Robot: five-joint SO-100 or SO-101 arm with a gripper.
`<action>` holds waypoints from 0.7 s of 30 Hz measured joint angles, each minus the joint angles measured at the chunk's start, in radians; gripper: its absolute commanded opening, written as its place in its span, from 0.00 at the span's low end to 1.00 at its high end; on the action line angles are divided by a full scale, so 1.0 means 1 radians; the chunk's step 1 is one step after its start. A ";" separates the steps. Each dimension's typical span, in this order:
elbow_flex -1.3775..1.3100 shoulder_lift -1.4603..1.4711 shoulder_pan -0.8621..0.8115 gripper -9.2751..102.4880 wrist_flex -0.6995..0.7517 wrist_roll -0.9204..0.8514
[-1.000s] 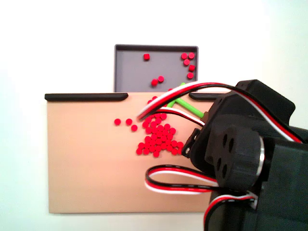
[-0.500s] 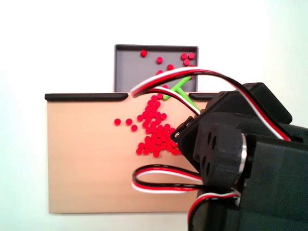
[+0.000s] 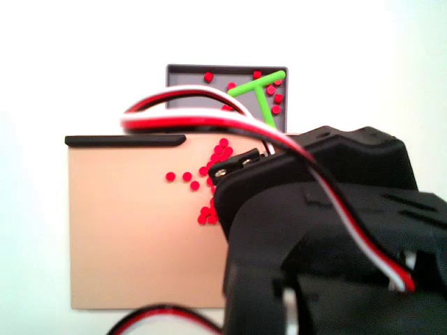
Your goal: Push granules from right to the grey container
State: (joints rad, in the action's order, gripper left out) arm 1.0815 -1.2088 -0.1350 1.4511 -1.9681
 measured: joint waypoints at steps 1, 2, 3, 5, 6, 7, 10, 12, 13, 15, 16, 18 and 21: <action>0.020 -0.032 0.003 0.08 0.000 0.037; 0.049 -0.064 0.008 0.08 0.000 0.074; 0.087 -0.100 0.008 0.08 0.000 0.103; 0.195 -0.184 0.008 0.08 0.000 0.150; 0.258 -0.232 0.008 0.08 0.000 0.173; 0.322 -0.282 0.012 0.08 0.000 0.199; 0.511 -0.431 0.032 0.08 0.000 0.275; 0.626 -0.528 0.048 0.08 0.000 0.316; 0.680 -0.572 0.054 0.08 0.000 0.333; 0.765 -0.650 0.067 0.08 0.000 0.362; 0.795 -0.683 0.074 0.08 0.000 0.373; 0.836 -0.730 0.081 0.08 0.000 0.393; 0.857 -0.758 0.083 0.08 0.000 0.423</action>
State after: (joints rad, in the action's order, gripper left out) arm 1.9390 -1.9666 -0.0522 1.4511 -1.5447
